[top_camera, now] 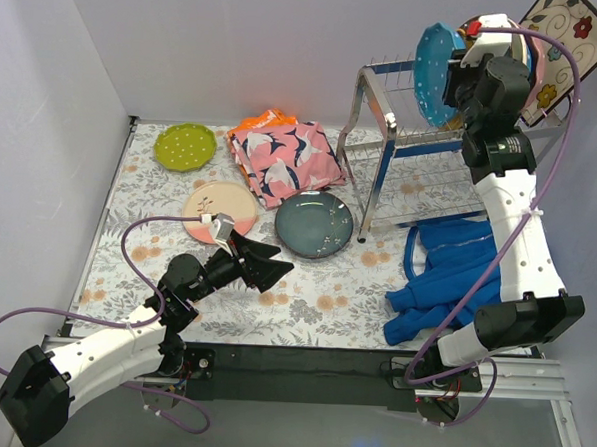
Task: Unload the plates from the dish rack
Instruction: Unload the plate from the dish rack.
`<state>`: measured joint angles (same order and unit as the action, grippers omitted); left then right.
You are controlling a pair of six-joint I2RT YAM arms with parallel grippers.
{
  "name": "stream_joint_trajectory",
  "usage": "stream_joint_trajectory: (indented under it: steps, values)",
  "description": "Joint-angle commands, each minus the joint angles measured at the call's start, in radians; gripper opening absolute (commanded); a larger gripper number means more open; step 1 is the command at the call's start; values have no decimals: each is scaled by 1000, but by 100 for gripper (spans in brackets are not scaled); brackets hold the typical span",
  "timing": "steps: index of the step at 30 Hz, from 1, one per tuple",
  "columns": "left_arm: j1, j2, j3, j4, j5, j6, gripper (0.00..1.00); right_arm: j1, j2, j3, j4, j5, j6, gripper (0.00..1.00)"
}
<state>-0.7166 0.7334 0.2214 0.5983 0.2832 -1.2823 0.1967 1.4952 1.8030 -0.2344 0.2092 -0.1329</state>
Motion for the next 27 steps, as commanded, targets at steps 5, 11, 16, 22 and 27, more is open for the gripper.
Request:
stream_joint_trajectory:
  steps: [5, 11, 16, 22, 27]
  values:
    - [-4, 4, 10, 1, -12, 8, 77, 24, -70, 107, 302, -10, 50, 1]
    - [-4, 6, 10, 3, -10, 8, 77, 24, -81, 108, 302, 18, 84, 1]
    - [-4, 8, 10, 1, -13, 9, 77, 24, -53, 137, 290, 53, 176, 1]
    - [-4, 11, 9, 8, -12, 6, 77, 24, -6, 226, 282, 142, 233, 1]
    - [-4, 14, 7, 8, -13, 6, 77, 23, -6, 279, 273, 118, 318, 1]
